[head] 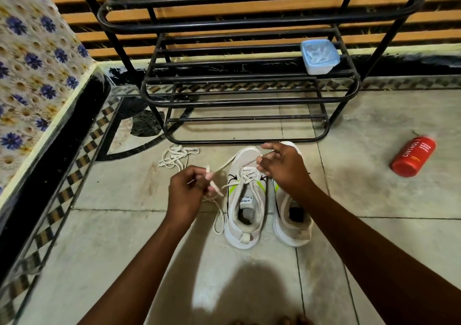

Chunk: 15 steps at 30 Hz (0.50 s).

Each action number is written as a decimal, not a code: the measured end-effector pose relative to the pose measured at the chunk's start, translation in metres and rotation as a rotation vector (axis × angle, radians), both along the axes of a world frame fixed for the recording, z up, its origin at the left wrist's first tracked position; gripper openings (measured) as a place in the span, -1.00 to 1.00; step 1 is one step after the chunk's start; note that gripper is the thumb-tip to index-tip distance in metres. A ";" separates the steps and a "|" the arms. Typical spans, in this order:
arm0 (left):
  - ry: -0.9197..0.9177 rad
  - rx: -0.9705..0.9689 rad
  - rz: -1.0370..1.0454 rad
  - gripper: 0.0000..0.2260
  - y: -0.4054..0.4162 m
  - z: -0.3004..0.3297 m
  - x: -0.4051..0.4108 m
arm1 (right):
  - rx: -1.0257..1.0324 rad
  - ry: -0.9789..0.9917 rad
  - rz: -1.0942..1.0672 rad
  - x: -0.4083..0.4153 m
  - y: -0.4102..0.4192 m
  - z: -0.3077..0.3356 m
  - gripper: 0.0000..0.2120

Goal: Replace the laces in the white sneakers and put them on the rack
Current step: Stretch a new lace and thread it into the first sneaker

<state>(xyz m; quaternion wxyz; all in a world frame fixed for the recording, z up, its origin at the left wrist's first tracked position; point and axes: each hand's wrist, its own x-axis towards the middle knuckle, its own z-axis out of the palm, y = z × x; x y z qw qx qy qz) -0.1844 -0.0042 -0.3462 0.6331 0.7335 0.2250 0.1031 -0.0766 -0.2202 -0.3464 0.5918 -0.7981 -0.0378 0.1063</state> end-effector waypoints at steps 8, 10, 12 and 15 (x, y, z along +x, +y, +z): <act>0.025 -0.230 -0.047 -0.90 -0.044 0.013 0.007 | -0.373 -0.391 0.127 -0.054 0.003 -0.010 -0.60; 0.030 -0.221 -0.050 -0.91 -0.050 0.012 0.008 | -0.430 -0.445 0.144 -0.062 0.004 -0.012 -0.61; 0.040 -0.227 -0.037 -0.89 -0.054 0.009 0.008 | -0.446 -0.409 0.104 -0.064 0.005 -0.010 -0.71; 0.054 -0.169 -0.012 -0.83 -0.060 0.009 0.009 | -0.370 -0.313 -0.005 -0.068 0.008 -0.007 -0.78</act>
